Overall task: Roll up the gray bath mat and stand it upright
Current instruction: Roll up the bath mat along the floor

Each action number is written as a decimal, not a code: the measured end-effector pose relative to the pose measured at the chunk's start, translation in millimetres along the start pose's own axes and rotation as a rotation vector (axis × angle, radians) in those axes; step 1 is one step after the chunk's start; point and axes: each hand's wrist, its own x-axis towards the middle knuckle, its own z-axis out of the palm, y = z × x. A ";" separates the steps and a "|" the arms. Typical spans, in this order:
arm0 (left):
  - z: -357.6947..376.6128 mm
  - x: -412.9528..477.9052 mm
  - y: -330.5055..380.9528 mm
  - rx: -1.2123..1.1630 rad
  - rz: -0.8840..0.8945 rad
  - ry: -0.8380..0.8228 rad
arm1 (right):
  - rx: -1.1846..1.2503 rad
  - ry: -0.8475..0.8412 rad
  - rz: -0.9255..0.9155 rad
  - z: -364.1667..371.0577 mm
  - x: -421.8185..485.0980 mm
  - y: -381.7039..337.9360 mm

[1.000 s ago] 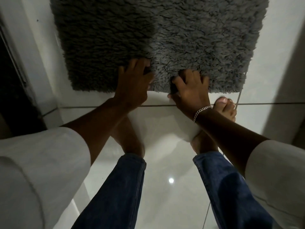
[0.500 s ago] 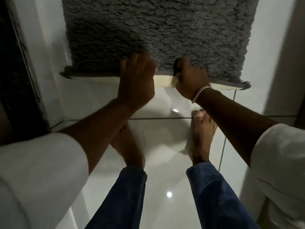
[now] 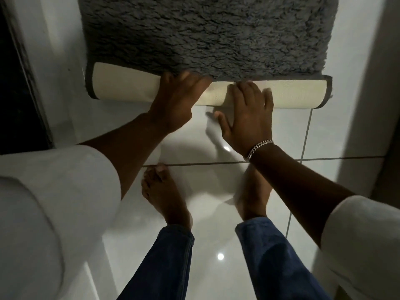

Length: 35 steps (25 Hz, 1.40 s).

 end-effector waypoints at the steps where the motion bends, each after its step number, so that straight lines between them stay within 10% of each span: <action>1: -6.3 6.0 -1.7 -0.050 -0.029 -0.038 | 0.003 0.001 0.007 1.7 2.9 -0.8; 5: -29.2 25.7 -14.2 -0.235 0.037 0.034 | -0.006 0.112 -0.014 0.4 40.9 8.7; 9: -23.4 34.7 -7.8 0.152 -0.011 0.282 | -0.017 0.137 -0.019 -6.7 86.5 20.3; 16: 6.4 44.6 -10.4 0.270 -0.121 0.159 | 0.085 0.292 0.092 -13.0 104.9 18.5; 35: -81.1 172.9 -30.3 0.208 -0.202 0.029 | 0.043 -0.055 -0.010 -87.3 155.6 39.0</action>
